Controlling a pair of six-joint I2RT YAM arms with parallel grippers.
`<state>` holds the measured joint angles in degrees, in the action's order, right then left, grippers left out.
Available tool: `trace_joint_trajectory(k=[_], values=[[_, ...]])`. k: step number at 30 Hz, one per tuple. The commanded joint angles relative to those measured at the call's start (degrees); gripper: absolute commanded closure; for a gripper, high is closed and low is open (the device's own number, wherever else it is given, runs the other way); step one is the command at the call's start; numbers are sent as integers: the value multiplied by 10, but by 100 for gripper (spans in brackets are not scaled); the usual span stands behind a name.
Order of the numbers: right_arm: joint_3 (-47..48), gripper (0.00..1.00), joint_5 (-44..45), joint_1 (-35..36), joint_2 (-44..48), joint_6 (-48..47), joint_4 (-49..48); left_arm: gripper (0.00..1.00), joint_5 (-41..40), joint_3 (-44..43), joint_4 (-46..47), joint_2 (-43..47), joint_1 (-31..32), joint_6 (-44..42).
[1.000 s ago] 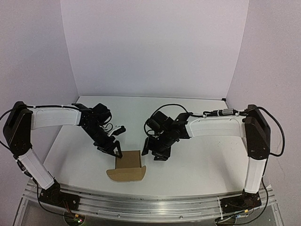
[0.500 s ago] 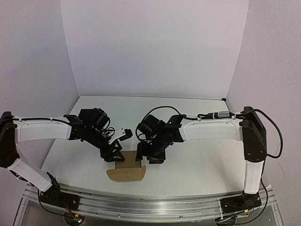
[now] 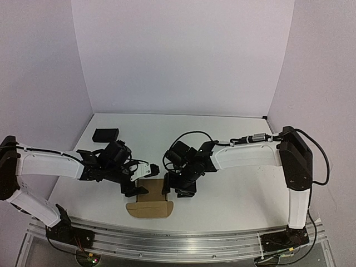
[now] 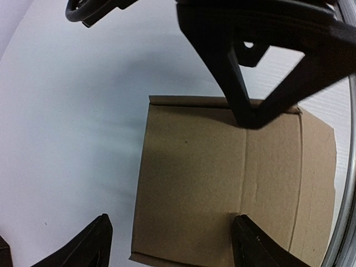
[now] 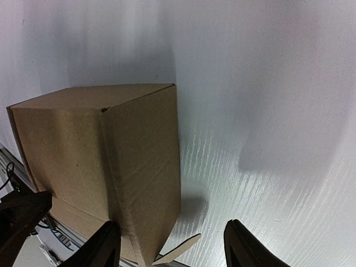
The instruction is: Fold the paper box
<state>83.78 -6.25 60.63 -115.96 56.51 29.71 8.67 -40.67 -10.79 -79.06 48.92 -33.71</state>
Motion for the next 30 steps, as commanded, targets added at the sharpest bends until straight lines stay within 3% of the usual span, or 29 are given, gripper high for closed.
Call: trace_joint_trajectory(k=[1,4,10,13,18,21,26,30], values=[[-13,35,-2,-13,44,-29,23,18,82,-35,-65,52,-39,-74],[-17,34,-30,-14,72,-45,22,14,151,-56,-101,73,-56,-143],[-102,35,-75,-1,140,23,17,15,179,-102,-147,42,-61,-223],[-123,38,-69,13,166,30,16,17,209,-125,-203,24,-70,-332],[-178,58,-23,10,171,72,6,17,248,-127,-217,17,-79,-460],[-166,71,-32,9,135,68,-18,11,280,-130,-207,-1,-74,-518],[-173,80,-31,6,116,80,-55,1,225,-159,-232,-61,-64,-589],[-221,81,-59,6,105,126,-183,0,172,-149,-239,-79,-64,-663]])
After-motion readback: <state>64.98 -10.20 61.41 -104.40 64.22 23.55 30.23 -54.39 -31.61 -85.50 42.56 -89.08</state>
